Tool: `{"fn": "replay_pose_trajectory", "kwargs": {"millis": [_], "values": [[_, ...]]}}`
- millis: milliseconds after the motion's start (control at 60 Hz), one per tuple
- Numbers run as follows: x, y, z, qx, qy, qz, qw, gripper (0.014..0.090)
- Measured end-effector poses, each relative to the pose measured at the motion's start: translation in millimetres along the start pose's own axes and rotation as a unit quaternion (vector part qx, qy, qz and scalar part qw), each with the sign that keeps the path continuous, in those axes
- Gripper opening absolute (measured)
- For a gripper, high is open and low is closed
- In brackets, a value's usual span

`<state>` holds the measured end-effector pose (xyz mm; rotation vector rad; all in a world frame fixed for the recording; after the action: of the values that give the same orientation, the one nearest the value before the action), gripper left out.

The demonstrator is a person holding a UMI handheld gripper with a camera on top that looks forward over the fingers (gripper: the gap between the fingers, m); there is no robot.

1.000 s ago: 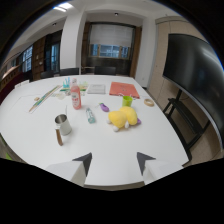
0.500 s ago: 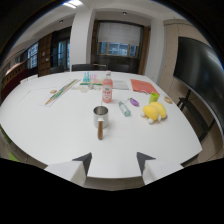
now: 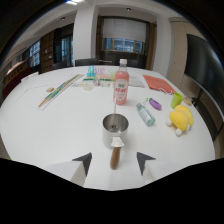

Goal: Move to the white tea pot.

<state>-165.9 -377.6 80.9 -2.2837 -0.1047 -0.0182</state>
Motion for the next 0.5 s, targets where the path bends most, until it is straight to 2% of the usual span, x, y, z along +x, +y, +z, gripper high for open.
{"fn": "replay_pose_trajectory", "kwargs": {"millis": [200,500], "values": [[2.2,0.8,32.7,-0.008,0.0,-0.003,1.0,0.0855],[-3.5,1.7,38.5,-0.011,-0.008,0.001,1.0,0.0854]]}}
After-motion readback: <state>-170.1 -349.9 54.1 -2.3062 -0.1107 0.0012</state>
